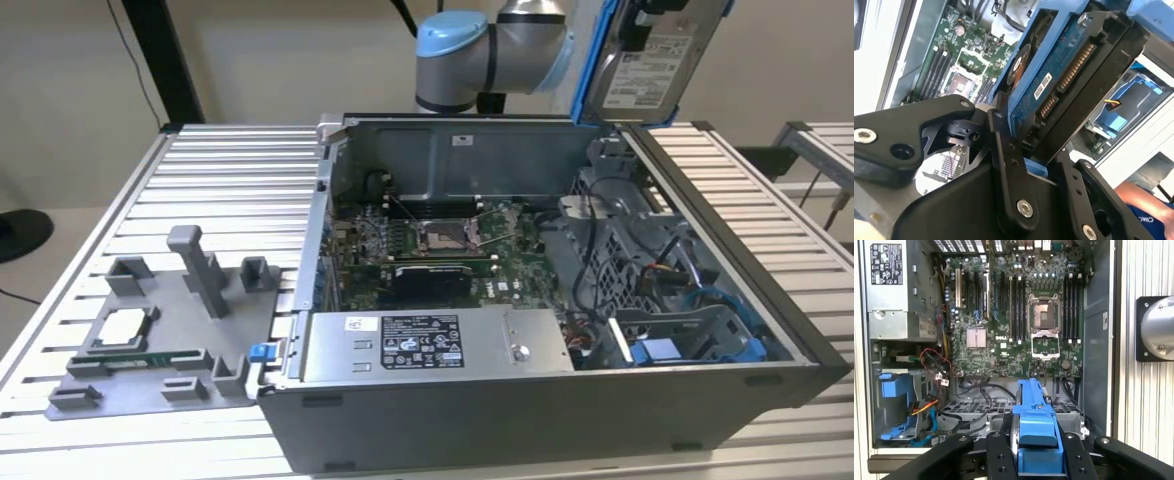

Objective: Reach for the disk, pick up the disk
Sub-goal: 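Pick up the disk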

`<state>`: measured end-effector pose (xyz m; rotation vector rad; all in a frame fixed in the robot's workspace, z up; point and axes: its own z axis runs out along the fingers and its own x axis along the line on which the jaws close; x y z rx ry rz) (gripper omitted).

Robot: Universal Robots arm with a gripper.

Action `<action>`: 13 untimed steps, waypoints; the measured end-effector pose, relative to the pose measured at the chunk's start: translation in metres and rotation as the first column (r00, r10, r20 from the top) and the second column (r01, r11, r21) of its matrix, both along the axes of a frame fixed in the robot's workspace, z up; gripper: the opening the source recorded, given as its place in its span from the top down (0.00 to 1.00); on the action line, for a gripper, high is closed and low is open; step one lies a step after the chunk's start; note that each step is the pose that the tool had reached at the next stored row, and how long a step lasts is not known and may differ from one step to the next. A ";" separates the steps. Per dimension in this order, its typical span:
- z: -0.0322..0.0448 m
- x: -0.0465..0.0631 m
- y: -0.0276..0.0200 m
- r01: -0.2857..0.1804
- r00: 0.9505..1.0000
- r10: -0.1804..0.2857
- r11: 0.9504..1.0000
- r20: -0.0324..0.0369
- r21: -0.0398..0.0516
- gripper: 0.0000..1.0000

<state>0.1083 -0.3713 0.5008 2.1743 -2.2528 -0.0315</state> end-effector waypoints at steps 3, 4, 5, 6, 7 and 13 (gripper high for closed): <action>-0.0001 0.000 -0.0006 0.000 1.000 0.000 1.000 0.000 0.000 1.00; 0.0000 0.001 -0.0011 0.000 1.000 0.000 1.000 0.000 0.000 1.00; -0.0001 0.001 -0.0018 0.000 1.000 0.000 1.000 0.000 0.000 1.00; -0.0001 0.001 -0.0032 0.000 1.000 0.000 1.000 0.000 0.000 1.00; -0.0001 0.001 -0.0047 0.000 1.000 0.000 1.000 0.000 0.000 1.00; -0.0001 0.003 -0.0185 0.001 1.000 -0.001 1.000 0.000 0.000 1.00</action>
